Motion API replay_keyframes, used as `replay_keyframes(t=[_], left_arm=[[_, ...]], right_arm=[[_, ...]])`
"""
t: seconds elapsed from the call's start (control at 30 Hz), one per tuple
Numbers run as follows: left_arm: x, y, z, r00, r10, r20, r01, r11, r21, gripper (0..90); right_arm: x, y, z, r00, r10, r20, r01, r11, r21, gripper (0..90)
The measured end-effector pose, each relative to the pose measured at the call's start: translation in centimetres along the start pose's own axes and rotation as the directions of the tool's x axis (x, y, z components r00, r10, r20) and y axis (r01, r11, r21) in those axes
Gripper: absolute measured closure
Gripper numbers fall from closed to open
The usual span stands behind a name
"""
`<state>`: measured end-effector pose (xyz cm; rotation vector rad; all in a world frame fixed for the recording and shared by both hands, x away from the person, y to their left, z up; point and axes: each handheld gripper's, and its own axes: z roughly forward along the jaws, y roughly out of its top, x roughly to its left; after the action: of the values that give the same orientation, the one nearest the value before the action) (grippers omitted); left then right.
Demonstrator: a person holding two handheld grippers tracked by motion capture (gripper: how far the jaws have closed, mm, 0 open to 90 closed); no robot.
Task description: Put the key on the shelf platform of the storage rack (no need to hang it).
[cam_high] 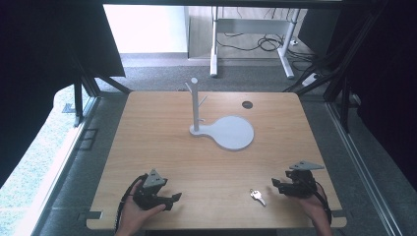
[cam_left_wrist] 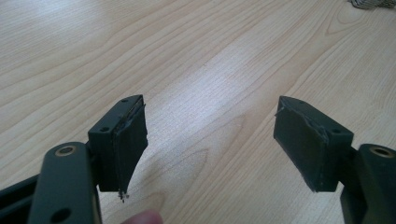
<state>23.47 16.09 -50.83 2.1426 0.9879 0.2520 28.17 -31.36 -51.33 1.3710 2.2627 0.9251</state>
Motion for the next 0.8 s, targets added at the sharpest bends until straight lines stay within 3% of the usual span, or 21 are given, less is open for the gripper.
replay_keyframes(t=[0.37,0.8], left_arm=[[0.1,-0.1,0.2,1.0,-0.004,0.0,0.004,1.0,0.007,26.1],[0.1,0.0,-0.2,0.9999,-0.015,-0.006,0.015,0.9999,-0.004,26.1]], right_arm=[[-0.1,0.4,0.0,0.9996,0.018,-0.02,-0.018,1.0,-0.007,33.2],[0.1,1.2,-0.1,0.9983,-0.005,-0.058,0.006,1.0,0.02,36.9]])
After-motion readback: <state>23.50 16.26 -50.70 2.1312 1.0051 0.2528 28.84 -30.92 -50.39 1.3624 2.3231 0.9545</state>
